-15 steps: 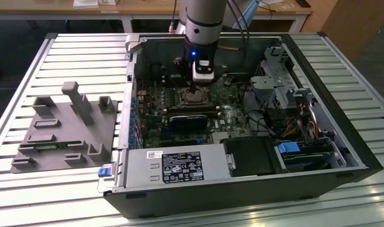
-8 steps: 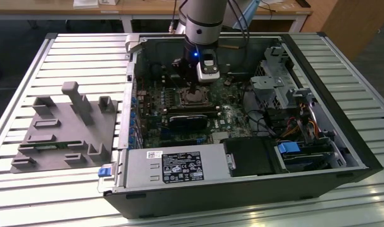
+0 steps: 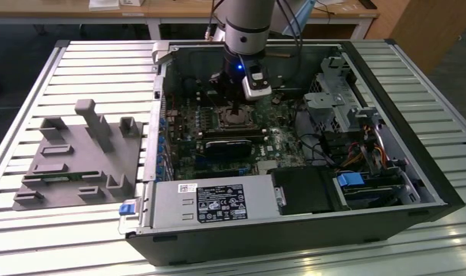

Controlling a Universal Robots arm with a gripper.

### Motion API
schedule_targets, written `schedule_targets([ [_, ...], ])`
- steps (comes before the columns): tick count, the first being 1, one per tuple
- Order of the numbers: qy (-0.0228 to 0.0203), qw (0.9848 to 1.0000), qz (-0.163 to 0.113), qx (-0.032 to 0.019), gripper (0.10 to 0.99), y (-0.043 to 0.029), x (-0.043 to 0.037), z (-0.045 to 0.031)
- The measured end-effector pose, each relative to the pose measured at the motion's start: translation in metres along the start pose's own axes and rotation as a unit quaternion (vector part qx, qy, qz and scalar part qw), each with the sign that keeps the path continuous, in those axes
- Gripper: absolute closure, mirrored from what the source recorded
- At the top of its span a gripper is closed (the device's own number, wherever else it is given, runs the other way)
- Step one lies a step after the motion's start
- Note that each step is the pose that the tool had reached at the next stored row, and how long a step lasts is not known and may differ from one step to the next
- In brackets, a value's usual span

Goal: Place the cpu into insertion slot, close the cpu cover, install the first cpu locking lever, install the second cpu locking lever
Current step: 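Close the cpu cover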

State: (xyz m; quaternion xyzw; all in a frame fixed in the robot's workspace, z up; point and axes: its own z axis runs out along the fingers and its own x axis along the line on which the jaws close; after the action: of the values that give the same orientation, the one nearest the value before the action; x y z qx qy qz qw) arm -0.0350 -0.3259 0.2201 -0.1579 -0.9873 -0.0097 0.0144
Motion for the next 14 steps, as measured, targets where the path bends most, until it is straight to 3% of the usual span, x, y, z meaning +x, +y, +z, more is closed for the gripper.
schedule_targets([
  [5,-0.0082,0.9995,-0.031,-0.0018,0.98,0.0,0.0,0.0003],
  [9,-0.0134,0.998,-0.062,-0.0028,0.98,-0.0001,0.0,0.0007],
  [14,-0.015,0.997,-0.076,-0.0031,0.98,0.0,0.0,0.0007],
])
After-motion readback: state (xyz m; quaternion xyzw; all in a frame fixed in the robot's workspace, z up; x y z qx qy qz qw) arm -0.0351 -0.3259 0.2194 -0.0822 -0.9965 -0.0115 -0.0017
